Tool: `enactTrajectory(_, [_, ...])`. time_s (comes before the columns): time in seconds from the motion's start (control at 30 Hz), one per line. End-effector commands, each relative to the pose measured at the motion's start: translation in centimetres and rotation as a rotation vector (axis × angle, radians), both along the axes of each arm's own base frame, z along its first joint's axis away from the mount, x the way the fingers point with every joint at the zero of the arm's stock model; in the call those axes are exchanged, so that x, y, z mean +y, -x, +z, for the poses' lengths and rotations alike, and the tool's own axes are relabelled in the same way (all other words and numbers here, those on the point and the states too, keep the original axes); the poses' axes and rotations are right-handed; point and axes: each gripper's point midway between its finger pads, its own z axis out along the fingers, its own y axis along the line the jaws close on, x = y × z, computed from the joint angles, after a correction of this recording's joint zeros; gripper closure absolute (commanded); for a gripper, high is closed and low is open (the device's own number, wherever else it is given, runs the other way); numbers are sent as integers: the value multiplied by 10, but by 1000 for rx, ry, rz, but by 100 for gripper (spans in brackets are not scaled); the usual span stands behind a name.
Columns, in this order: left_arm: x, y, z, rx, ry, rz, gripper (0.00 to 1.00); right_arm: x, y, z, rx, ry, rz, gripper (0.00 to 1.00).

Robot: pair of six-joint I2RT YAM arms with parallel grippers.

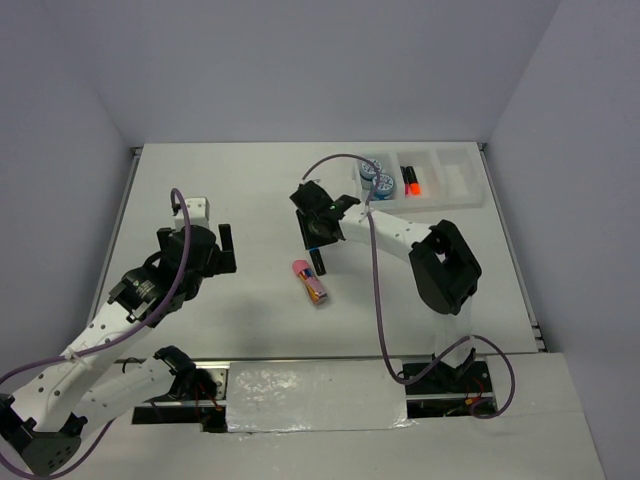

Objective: Sort the stationery into containers
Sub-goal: Pick up the pen from the center of the board, then place the pen in the storage box.

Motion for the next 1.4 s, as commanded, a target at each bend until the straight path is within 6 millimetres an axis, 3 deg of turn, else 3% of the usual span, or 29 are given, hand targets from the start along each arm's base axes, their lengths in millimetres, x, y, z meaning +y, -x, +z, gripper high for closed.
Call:
enactTrajectory(0.0, [-1, -3, 6, -30, 18, 0, 1, 4, 0, -13, 12, -4, -8, 55])
enactTrajectory(0.17, [-2, -3, 5, -28, 17, -7, 1, 5, 4, -24, 34, 11, 1, 50])
enactTrajectory(0.67, [-3, -3, 5, -26, 18, -12, 1, -1, 8, -73, 112, 66, 0, 50])
enactTrajectory(0.77, [-3, -4, 5, -25, 17, -14, 1, -13, 7, -83, 127, 80, -23, 54])
enactTrajectory(0.87, [-4, -4, 4, -22, 16, -15, 1, -31, 2, -83, 119, 92, -58, 75])
enactTrajectory(0.93, [-4, -4, 4, -22, 17, -14, 1, -43, -4, -76, 88, 111, -80, 80])
enactTrajectory(1.03, [-4, -3, 4, -22, 16, -17, 1, -62, -20, -47, 12, 116, -105, 90])
enactTrajectory(1.13, [-3, -4, 5, -25, 15, -13, 1, -69, -36, 0, -85, 41, -83, 93])
enactTrajectory(1.17, [-3, -3, 5, -26, 18, -13, 1, -81, -44, 26, -133, 4, -97, 93])
enactTrajectory(1.23, [-3, -3, 5, -28, 19, -15, 1, -97, -52, 49, -168, -33, -117, 91])
enactTrajectory(1.27, [-3, -3, 5, -27, 20, -15, 1, -120, -62, 68, -200, -48, -169, 91])
enactTrajectory(1.33, [-5, -3, 6, -27, 21, -21, 1, -145, -70, 83, -215, -35, -210, 91])
enactTrajectory(1.37, [-5, -3, 5, -26, 21, -21, 1, -157, -80, 99, -249, -24, -225, 91])
